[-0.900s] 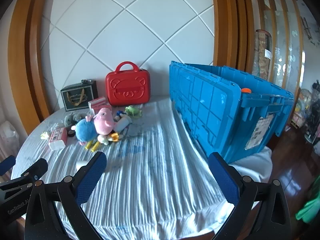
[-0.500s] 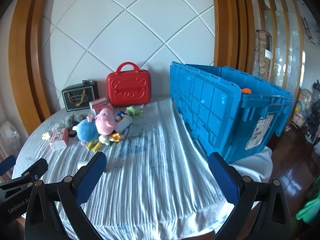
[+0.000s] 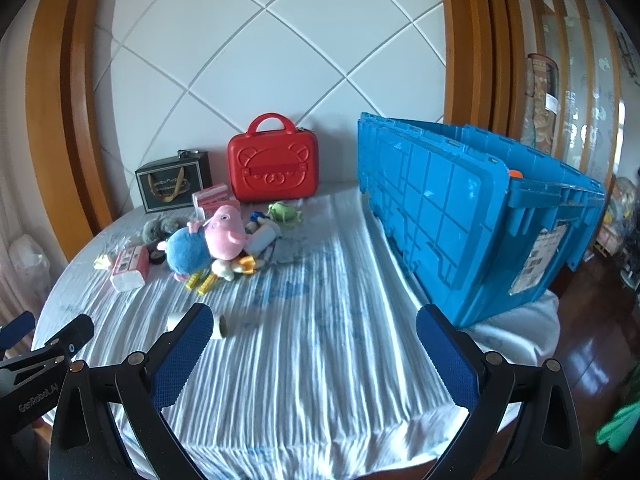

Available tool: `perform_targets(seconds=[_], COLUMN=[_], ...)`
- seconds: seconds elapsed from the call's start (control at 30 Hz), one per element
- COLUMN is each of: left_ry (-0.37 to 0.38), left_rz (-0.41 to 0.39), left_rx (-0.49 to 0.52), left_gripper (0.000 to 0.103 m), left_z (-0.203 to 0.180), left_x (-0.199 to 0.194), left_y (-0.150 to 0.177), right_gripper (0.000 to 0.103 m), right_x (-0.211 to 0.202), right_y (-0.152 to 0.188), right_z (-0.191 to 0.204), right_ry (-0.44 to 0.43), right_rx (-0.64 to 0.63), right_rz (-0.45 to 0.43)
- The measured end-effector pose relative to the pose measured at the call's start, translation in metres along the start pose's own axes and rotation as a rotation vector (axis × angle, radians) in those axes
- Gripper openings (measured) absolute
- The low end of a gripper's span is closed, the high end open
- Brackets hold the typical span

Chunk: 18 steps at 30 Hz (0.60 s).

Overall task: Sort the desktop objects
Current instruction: 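Move both tools toward the pile of toys on the table, then grasp the pink-and-blue pig plush with the right tool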

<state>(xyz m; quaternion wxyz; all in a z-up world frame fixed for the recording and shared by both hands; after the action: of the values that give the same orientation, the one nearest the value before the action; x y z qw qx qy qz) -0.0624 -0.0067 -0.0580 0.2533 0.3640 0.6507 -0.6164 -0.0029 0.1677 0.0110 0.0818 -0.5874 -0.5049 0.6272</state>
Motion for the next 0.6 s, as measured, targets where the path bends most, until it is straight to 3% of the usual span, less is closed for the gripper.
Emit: perform_targets(seconds=[0.33,0.6], left_ry=[-0.062,-0.076], left_rz=[0.103,0.172], left_rx=[-0.083,-0.114], left_gripper=[0.103,0.103], left_z=[0.036,0.025], left_x=[0.081,0.161], left_y=[-0.024,-0.088], right_gripper=[0.103,0.103], right_x=[0.097,0.189], right_y=[-0.022,-0.089], right_z=[0.04,0.065], right_ry=[-0.091,-0.159], right_rx=[-0.083,-0.141], right_rz=[0.146,0.2])
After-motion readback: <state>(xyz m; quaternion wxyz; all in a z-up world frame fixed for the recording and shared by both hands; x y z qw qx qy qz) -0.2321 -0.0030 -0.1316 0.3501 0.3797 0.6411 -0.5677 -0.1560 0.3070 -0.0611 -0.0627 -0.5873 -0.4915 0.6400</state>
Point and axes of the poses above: each gripper's, at about its wrist camera, not at the fingertips, and x roughly the way its jaws point, z to its left, y to its underside, the point moved 9 cm from there along x, roughly the way its jaws point, and after that the axes turned 15 degrees about z, right-handed, at the moved point
